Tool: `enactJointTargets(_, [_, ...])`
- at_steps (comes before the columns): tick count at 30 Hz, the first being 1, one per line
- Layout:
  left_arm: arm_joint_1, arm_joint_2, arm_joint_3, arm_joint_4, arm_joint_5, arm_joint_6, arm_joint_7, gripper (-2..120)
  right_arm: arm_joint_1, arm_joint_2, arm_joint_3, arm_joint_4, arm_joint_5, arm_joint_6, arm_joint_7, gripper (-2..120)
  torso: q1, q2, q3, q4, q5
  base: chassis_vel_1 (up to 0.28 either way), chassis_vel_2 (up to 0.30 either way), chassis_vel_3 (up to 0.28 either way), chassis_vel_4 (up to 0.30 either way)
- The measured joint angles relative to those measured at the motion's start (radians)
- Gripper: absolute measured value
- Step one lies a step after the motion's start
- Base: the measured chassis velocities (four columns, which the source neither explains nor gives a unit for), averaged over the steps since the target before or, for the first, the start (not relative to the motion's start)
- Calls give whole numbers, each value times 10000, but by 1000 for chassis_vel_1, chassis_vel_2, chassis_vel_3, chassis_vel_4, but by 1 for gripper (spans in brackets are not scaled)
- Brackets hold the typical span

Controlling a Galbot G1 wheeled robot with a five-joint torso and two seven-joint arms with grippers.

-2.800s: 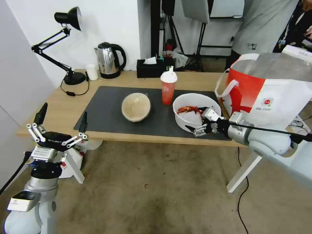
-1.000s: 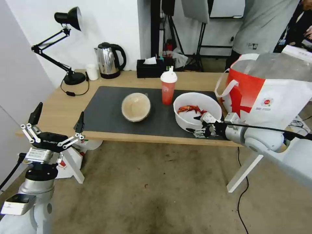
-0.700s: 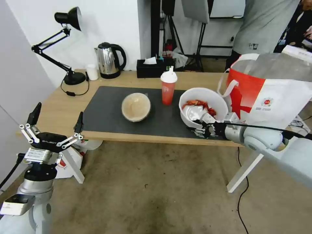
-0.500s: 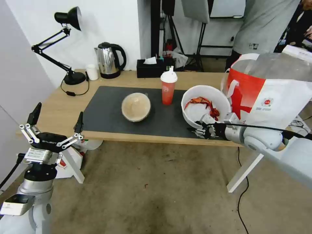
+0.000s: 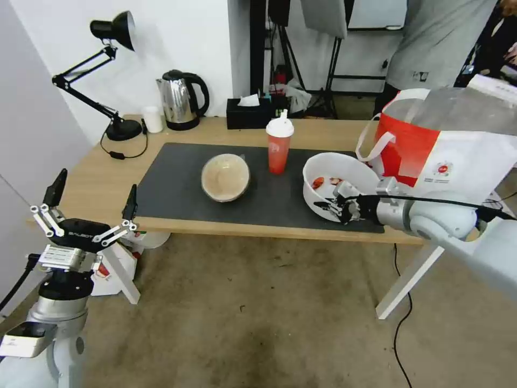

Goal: Pick up the trash from the table and place it into the takeout bag.

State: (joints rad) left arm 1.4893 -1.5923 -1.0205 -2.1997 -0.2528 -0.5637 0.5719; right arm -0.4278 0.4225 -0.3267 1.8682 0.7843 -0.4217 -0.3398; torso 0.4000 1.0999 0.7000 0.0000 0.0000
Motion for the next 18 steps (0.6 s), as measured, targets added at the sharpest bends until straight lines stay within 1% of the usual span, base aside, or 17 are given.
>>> enactJointTargets(5, [-3, 0, 20, 0, 44, 6, 10, 100, 330, -148, 9, 37, 237, -30, -112, 0, 0, 0, 0, 0, 0, 0, 0, 0, 0])
enactJointTargets(13, [3, 0, 34, -13, 83, 10, 17, 100, 460, -330, 72, 192, 285, -59, -240, 0, 0, 1, 0, 0, 0, 0, 0, 0, 0])
enactJointTargets(18, [-23, -4, 94, 32, 145, 11, 23, 100, 472, -308, 169, 326, 354, -60, -357, 0, 0, 2, 0, 0, 0, 0, 0, 0, 0])
